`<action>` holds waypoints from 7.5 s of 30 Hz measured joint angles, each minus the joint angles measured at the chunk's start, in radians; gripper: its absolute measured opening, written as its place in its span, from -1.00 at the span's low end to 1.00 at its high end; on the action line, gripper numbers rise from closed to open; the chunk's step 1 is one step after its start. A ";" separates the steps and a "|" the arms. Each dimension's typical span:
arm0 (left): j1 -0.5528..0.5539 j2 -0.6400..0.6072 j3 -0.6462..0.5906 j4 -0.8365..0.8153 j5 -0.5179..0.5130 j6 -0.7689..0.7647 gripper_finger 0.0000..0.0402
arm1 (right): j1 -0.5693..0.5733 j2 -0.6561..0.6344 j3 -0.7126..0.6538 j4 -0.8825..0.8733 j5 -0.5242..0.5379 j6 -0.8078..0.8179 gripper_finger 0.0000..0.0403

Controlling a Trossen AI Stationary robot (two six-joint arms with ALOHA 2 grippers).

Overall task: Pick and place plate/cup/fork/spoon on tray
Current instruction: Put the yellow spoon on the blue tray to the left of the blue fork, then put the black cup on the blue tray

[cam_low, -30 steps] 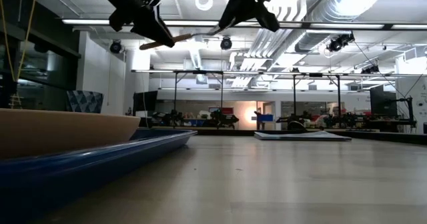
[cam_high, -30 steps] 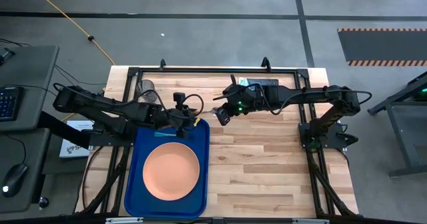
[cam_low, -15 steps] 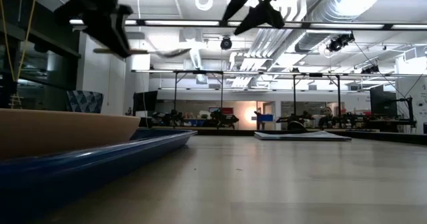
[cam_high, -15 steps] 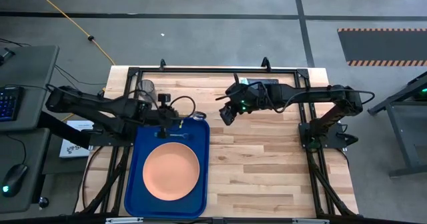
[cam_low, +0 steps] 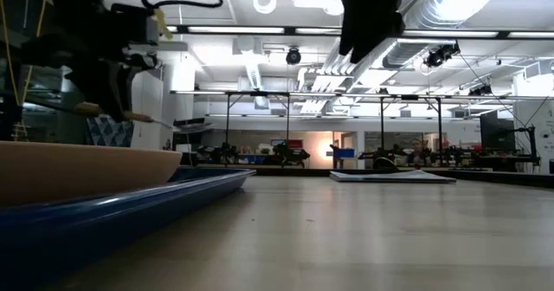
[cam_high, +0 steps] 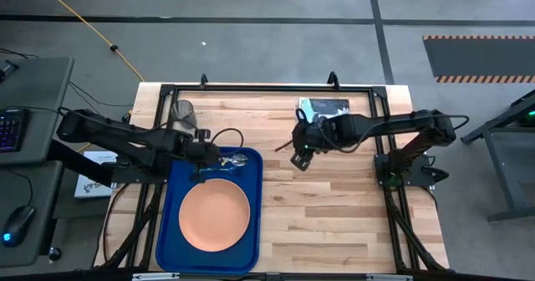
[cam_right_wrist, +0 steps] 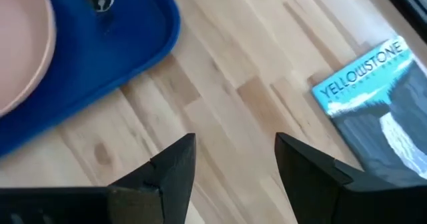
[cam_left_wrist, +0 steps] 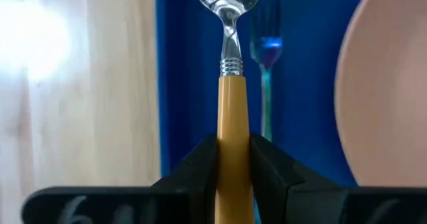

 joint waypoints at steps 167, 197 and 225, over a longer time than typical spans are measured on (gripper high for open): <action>-0.707 0.717 0.820 0.125 0.094 -0.437 -0.99 | 0.344 -0.330 -0.489 0.503 0.170 0.700 -0.03; -0.683 0.739 0.804 -0.006 0.117 -0.279 -0.99 | 0.397 -0.207 -0.489 0.548 0.181 0.751 -0.03; -0.682 0.816 0.793 -0.038 0.159 -0.236 -0.99 | 0.394 -0.208 -0.489 0.540 0.194 0.742 -0.03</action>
